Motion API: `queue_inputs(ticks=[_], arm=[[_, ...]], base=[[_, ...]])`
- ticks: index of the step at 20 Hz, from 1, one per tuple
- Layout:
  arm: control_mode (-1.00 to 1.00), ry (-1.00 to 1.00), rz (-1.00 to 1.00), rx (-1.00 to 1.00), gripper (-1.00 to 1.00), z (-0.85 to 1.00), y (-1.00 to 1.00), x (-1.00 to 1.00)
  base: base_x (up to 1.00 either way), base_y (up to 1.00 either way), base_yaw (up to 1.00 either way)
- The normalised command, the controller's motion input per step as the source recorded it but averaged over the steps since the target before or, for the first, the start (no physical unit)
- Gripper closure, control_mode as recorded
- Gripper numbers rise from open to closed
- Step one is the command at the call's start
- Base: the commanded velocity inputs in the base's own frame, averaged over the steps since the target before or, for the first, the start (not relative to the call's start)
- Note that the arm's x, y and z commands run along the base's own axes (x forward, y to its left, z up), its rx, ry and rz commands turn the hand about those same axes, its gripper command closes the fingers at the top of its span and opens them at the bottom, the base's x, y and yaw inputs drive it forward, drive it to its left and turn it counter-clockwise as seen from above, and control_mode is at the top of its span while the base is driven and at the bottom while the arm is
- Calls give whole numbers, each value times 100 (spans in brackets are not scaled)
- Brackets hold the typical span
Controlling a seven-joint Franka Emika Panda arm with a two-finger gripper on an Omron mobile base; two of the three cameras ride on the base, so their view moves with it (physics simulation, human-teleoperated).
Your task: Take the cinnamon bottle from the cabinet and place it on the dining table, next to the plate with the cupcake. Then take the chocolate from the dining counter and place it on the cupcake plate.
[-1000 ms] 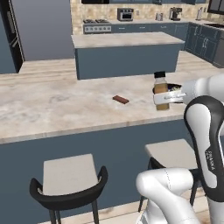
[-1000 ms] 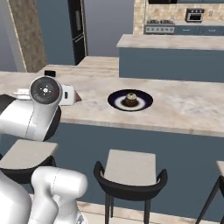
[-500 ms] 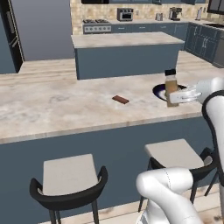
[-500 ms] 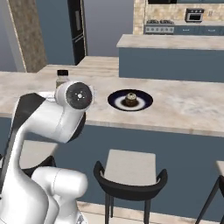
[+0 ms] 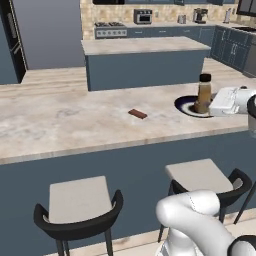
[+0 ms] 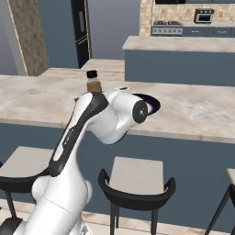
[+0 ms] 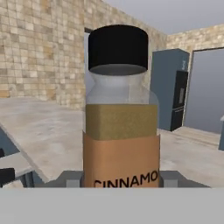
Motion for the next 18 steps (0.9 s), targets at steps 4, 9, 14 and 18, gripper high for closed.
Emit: queue_inputs(ticks=[4,9,14,18], arm=[[-100,2,1,0,100,-22,57,100],[-100,11,0,-6,100,-49,67,100],[-100,0,-3,-10,100,-53,26,96],[-100,-13,8,-14,100,-48,-7,55]], base=[[0,0,0],[0,0,0],[0,0,0],[0,0,0]])
